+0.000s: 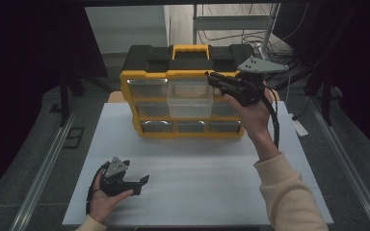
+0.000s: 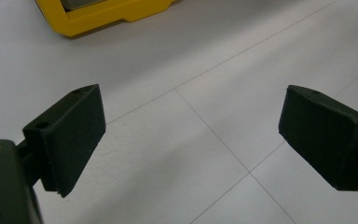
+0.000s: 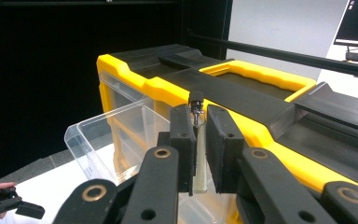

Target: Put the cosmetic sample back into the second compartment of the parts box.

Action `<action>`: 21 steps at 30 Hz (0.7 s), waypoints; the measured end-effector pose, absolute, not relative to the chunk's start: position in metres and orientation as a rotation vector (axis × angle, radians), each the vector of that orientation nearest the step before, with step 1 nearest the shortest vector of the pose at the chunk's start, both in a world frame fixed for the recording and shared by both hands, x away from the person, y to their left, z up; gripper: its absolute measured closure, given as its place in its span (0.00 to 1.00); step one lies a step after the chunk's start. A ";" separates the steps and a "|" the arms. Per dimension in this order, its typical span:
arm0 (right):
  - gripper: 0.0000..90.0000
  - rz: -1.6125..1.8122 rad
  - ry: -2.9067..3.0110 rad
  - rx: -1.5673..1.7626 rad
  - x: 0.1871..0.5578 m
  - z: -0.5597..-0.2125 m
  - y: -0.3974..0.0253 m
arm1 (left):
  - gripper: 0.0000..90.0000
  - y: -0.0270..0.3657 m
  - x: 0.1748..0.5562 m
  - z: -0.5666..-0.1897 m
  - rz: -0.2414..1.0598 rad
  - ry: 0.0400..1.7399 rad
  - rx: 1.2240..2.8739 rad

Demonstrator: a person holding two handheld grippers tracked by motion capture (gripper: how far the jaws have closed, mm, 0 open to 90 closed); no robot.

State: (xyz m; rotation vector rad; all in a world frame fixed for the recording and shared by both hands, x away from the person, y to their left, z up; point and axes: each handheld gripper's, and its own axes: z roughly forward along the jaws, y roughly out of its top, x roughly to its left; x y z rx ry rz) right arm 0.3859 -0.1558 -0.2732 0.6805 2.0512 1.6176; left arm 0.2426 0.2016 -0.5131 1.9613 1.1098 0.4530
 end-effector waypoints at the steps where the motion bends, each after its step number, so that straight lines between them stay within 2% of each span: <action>1: 0.90 1.608 2.062 0.673 0.387 -0.273 -0.155 | 0.09 0.202 0.243 -0.513 0.453 1.110 1.962; 21: 0.90 1.586 2.090 0.681 0.402 -0.275 -0.133 | 0.09 0.202 0.243 -0.513 0.456 1.111 1.962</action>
